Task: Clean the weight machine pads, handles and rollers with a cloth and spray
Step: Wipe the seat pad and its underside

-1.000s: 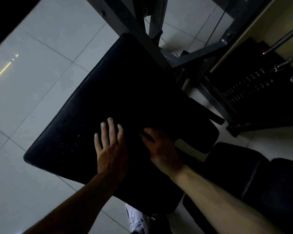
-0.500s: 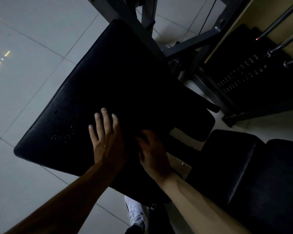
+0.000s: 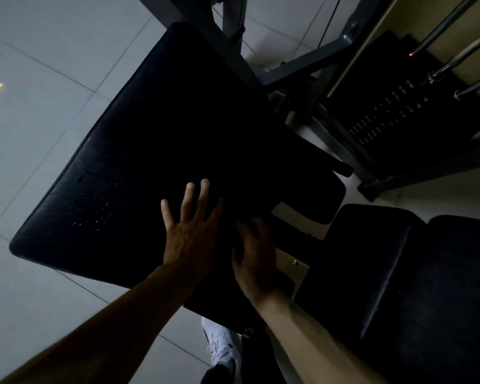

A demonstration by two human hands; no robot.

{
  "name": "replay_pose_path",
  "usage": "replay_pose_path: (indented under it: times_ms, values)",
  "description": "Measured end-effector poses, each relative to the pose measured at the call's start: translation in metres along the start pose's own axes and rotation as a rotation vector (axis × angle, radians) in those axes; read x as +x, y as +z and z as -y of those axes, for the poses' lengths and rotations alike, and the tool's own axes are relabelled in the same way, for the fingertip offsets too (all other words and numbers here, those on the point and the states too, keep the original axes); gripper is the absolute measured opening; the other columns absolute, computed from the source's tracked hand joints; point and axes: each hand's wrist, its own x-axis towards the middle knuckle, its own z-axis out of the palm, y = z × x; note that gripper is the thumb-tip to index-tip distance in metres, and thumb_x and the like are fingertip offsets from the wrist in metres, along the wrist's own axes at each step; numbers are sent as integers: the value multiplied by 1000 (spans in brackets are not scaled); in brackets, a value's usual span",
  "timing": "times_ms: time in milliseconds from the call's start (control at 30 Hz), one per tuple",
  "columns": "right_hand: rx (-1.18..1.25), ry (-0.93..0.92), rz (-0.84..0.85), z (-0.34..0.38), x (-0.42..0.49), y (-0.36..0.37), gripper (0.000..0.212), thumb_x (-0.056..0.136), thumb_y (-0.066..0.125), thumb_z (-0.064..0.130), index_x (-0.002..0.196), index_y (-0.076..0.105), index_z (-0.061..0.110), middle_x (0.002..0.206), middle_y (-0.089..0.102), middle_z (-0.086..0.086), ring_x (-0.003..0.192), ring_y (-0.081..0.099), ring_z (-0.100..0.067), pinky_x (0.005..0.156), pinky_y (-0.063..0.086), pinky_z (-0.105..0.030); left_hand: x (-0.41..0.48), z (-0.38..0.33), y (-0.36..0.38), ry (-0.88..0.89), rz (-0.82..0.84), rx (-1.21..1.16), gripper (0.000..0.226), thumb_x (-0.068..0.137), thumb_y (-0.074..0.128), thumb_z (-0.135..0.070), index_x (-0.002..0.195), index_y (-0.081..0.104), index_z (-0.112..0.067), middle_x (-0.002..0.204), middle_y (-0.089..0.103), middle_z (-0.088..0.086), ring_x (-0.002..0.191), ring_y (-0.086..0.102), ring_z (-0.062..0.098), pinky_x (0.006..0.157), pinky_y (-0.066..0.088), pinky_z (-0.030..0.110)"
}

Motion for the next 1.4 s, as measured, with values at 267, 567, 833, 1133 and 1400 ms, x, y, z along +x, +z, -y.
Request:
replay_pose_path:
  times_ms: [267, 567, 833, 1133, 1400]
  values:
    - [43, 222, -139, -73, 68, -56, 44, 93, 65, 2, 135, 65, 14, 139, 52, -16, 132, 51, -34, 110, 46, -51, 0, -3, -2, 13, -12, 29, 114, 84, 72, -57, 162, -6, -30, 162, -38, 11, 149, -34, 37, 117, 0, 76]
    - [26, -177, 82, 5, -17, -2, 40, 97, 57, 22, 137, 62, 24, 140, 53, -9, 130, 50, -20, 106, 48, -29, -17, 15, 12, 6, -166, -50, 107, 80, 81, -35, 164, 15, -21, 170, -13, 16, 156, -13, 37, 123, 9, 67]
    - [51, 151, -191, 16, 71, 9, 39, 102, 60, 12, 140, 63, 16, 142, 50, -14, 125, 55, -31, 106, 45, -30, -60, 79, 16, -213, -371, -151, 111, 77, 81, -52, 162, 22, -13, 170, -7, 20, 157, -6, 38, 124, 1, 63]
    - [-124, -407, 51, 39, 55, 23, 42, 104, 42, 33, 133, 69, 18, 114, 59, -10, 103, 60, -28, 90, 53, -39, -71, 103, 5, -385, -231, -227, 106, 87, 68, -62, 163, 9, -18, 170, -17, 9, 156, -19, 32, 119, 1, 73]
    - [-33, -183, -182, 91, 62, 63, 37, 97, 54, 13, 131, 68, 8, 112, 59, -14, 101, 55, -20, 91, 45, -27, -72, 102, -5, -402, -178, -182, 104, 90, 71, -48, 163, 2, -22, 169, -22, 8, 156, -19, 31, 122, 2, 69]
